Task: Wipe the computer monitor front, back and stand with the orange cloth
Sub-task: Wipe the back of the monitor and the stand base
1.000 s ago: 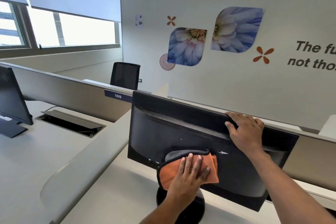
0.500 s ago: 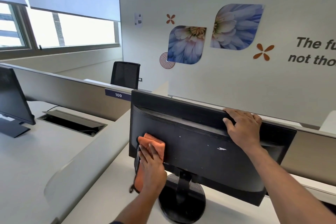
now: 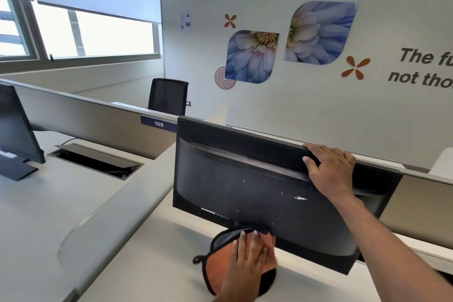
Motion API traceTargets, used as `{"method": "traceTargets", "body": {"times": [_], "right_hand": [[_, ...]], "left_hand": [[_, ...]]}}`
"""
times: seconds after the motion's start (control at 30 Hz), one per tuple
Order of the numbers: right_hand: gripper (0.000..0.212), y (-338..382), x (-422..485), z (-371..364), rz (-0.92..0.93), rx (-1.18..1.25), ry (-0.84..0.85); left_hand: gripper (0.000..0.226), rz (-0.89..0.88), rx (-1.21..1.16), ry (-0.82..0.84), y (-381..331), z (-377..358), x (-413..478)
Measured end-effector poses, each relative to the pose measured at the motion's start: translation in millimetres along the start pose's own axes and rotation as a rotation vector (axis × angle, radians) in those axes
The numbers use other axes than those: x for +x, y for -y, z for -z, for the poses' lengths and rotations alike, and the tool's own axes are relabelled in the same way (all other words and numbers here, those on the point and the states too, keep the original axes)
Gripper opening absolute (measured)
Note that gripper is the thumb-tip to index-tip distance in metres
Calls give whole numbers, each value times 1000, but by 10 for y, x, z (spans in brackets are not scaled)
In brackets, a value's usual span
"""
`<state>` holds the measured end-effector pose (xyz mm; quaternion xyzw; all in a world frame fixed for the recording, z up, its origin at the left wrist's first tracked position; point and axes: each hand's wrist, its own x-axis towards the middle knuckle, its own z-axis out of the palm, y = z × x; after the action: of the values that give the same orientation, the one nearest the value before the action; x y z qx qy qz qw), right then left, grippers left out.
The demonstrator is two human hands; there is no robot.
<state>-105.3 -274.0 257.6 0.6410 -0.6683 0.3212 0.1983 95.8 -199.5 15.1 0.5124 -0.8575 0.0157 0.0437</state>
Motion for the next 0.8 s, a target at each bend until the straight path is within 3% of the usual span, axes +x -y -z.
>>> {"method": "traceTargets", "body": {"times": [0.1,0.3,0.43,0.57,0.63,0.67,0.8], "right_hand": [[38,0,-13,2,15,0,-16],[37,-39,-51,20,22,-1,-23],[38,-27,-51,38,19,-1,-12],[38,-6,-67,53,16,-6,-10],[37,-5,-83,62,20,-7,-17],[37,-9,-87,54,22,-9,-18],[37,-30,-75,30,12,-4,-25]], "left_hand": [[73,-96,61,67,149,-24,11],[77,-155,-4,11,266,220,-49],[76,-223,-70,121,470,458,-18],[83,-181,-185,42,707,475,-63],[79,-23,-305,-104,890,418,-164],[78,140,-446,-198,986,394,-210],[45,1179,-1039,-612,1346,561,-189]]}}
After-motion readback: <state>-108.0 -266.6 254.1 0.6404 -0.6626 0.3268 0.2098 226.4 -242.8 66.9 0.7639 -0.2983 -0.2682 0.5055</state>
